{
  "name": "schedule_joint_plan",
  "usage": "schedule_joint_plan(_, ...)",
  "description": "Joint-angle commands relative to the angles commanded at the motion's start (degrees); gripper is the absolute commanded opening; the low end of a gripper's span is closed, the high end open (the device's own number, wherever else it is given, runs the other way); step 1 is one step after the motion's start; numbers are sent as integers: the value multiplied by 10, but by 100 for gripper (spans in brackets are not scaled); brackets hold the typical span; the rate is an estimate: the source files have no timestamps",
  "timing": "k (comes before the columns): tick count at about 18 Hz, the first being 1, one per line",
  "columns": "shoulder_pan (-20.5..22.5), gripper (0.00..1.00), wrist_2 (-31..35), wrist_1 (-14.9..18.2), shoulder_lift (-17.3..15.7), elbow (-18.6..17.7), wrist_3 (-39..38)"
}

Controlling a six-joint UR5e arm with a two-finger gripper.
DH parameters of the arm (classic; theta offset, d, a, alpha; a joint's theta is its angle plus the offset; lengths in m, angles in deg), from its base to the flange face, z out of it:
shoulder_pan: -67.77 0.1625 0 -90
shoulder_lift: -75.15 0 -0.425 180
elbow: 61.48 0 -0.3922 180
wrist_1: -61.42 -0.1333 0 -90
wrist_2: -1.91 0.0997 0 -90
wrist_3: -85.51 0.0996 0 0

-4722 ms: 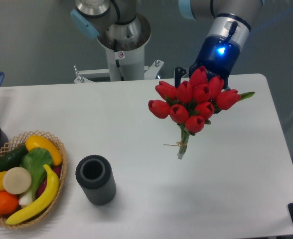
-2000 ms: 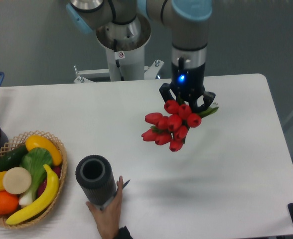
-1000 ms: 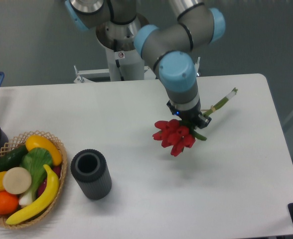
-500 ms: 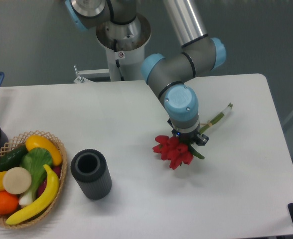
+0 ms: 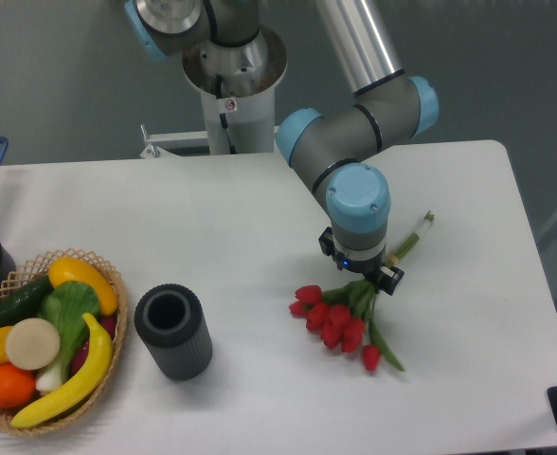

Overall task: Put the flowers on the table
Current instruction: 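Open the gripper, release the stems, and lift away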

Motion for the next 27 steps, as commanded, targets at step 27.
schedule_joint_plan(27, 146, 100, -174, 127, -225, 16, 283)
